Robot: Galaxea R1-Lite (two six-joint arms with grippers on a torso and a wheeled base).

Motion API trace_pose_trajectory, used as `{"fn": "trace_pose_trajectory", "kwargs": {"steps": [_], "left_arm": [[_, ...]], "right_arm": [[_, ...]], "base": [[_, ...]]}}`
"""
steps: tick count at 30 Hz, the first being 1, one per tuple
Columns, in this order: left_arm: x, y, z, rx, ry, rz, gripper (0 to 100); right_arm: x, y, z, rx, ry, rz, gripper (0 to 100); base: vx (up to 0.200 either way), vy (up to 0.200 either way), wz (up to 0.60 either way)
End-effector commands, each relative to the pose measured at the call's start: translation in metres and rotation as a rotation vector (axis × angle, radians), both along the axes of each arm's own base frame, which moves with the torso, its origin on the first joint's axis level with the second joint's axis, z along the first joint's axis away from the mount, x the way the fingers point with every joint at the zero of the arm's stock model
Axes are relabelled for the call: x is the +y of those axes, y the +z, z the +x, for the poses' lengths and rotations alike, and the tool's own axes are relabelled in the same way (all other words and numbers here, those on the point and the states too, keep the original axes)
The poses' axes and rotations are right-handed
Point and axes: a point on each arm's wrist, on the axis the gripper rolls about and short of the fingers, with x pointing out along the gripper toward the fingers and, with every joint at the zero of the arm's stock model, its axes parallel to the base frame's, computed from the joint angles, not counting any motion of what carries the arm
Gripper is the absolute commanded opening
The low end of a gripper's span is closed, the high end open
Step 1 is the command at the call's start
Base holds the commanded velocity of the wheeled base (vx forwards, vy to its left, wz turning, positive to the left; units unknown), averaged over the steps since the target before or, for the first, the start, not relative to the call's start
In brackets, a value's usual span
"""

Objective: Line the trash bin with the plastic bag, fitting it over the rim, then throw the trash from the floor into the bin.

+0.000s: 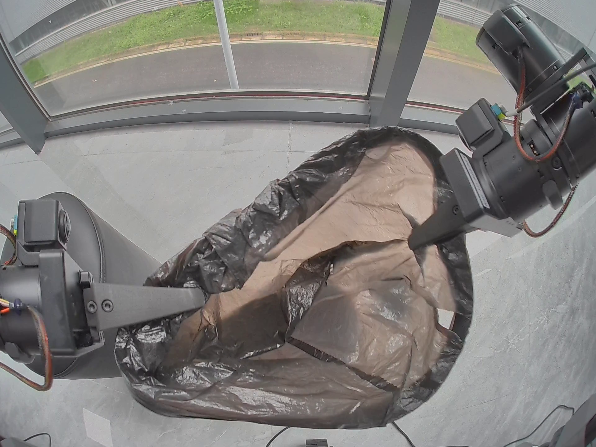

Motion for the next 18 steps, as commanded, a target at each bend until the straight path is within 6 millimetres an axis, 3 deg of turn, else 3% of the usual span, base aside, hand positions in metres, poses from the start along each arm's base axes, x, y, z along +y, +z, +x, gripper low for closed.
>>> {"fn": "trace_pose_trajectory", "kwargs": {"steps": [1, 10, 18], "left_arm": [[0.008, 0.005, -0.013, 0.058, -0.108, -0.062, 0], [0.008, -0.017, -0.012, 0.105, -0.158, -0.039, 0], [0.0, -0.038, -0.004, 0.112, -0.184, -0.039, 0]], "right_arm": [[0.001, -0.004, 0.0, 0.129, 0.022, -0.05, 0], [-0.004, -0.008, -0.011, 0.188, 0.076, -0.138, 0], [-0.011, -0.007, -0.008, 0.184, 0.04, -0.143, 0]], "base": [[0.0, 0.0, 0.0], [0.0, 0.0, 0.0], [0.0, 0.0, 0.0]]}}
